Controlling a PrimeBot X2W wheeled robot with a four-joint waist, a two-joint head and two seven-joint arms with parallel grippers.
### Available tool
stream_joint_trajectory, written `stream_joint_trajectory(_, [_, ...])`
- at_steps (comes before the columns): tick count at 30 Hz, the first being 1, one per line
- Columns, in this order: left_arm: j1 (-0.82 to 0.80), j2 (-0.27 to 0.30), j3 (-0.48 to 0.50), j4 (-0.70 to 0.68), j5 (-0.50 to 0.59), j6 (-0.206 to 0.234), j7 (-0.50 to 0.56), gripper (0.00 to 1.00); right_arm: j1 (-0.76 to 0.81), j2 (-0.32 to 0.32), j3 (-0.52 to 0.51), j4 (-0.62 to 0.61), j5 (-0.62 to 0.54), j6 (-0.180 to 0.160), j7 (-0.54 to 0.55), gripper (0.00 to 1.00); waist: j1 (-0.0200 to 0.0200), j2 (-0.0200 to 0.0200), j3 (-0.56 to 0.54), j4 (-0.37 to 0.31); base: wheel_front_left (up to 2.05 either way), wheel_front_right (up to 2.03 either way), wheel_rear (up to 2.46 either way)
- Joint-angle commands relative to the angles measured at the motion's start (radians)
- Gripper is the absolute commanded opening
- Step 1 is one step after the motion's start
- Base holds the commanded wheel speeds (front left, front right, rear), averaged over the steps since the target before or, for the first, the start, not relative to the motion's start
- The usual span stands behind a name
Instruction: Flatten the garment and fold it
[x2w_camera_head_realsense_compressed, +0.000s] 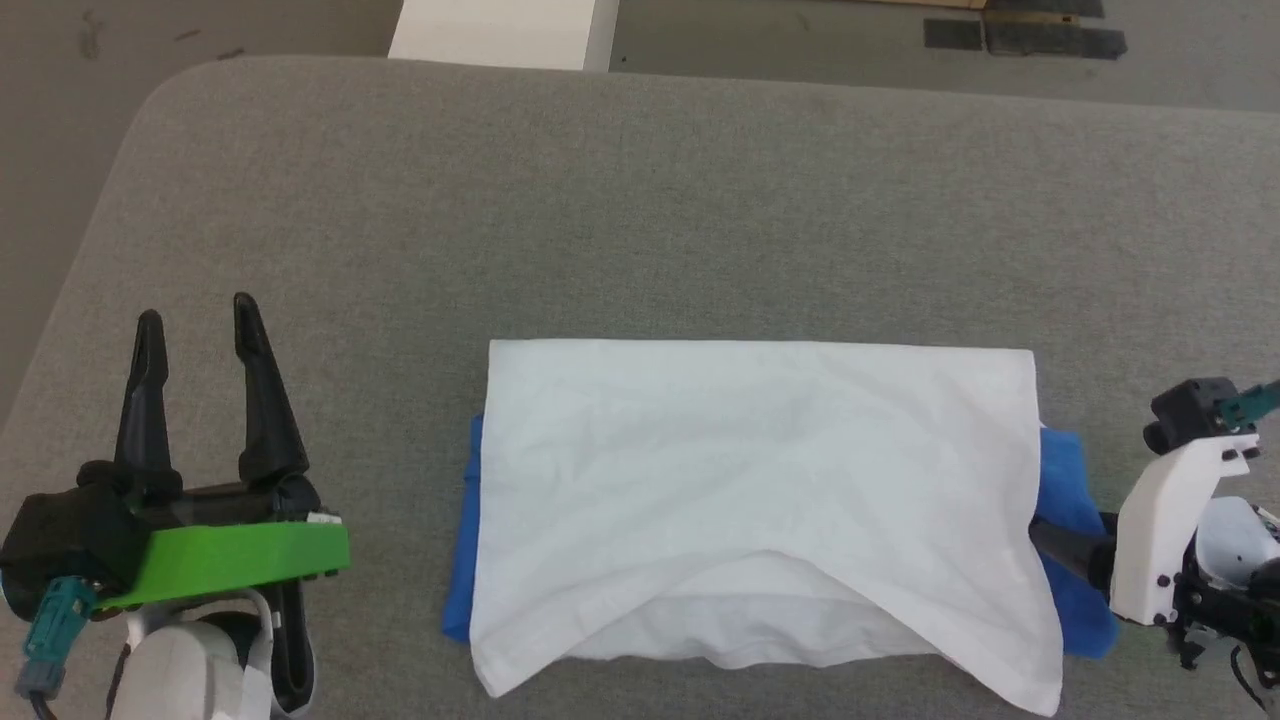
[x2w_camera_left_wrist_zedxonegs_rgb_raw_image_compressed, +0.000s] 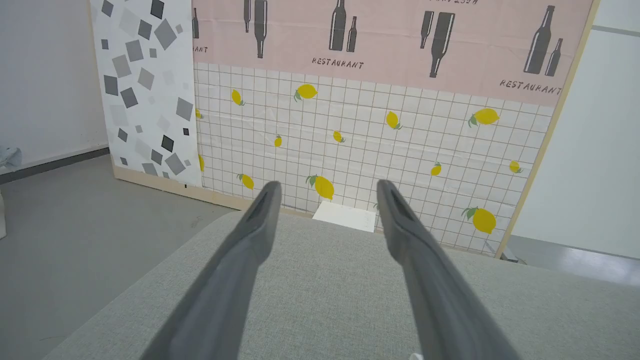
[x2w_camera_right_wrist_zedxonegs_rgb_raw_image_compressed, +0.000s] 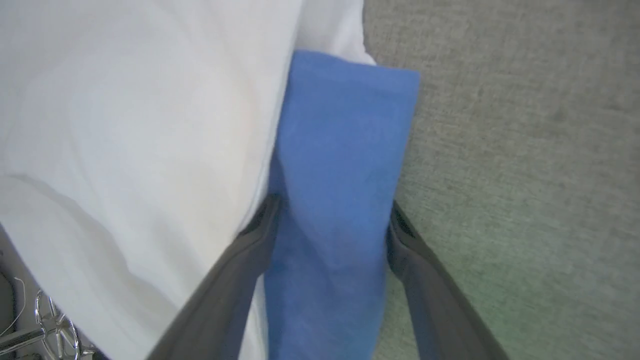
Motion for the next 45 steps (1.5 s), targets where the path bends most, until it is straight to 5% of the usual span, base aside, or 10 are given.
stream_joint_trajectory(1, [-0.017,-0.011,0.01,0.002,0.021,-0.013,-0.004,1.0,-0.004,0.012,0.034,0.021,0.021,-0.001,-0.003,1.0,-0.0001,0.0,0.01,0.009,0.0,0.0,0.0])
stream_joint_trajectory(16, [-0.027,-0.083,0.066,0.046,0.073,-0.105,-0.004,1.0,-0.089,-0.014,0.246,0.059,0.118,-0.001,-0.048,0.95,-0.0001,0.0,0.012,0.015,0.0,0.0,0.0])
stream_joint_trajectory(17, [-0.027,-0.086,0.068,0.048,0.075,-0.109,-0.004,1.0,-0.092,-0.019,0.253,0.064,0.12,-0.001,-0.047,0.36,-0.0001,0.0,0.01,0.015,0.0,0.0,0.0])
stream_joint_trajectory(18, [-0.027,-0.089,0.071,0.05,0.077,-0.113,-0.004,1.0,-0.096,-0.026,0.257,0.068,0.12,-0.001,-0.052,0.12,-0.0001,0.0,0.009,0.015,0.0,0.0,0.0])
stream_joint_trajectory(19, [-0.026,-0.091,0.073,0.051,0.079,-0.115,-0.004,1.0,-0.099,-0.03,0.259,0.071,0.121,-0.001,-0.057,0.0,-0.0001,0.0,0.009,0.015,0.0,0.0,0.0])
stream_joint_trajectory(34, [-0.008,-0.112,0.093,0.072,0.096,-0.146,-0.005,1.0,-0.106,-0.108,0.189,0.14,0.123,-0.001,-0.107,0.0,-0.0001,0.0,-0.025,0.008,0.0,0.0,0.0])
stream_joint_trajectory(45, [0.004,-0.116,0.091,0.081,0.103,-0.159,-0.005,1.0,-0.083,-0.205,-0.032,0.299,-0.039,-0.001,-0.102,0.0,-0.0001,0.0,-0.039,0.0,0.0,0.0,0.0])
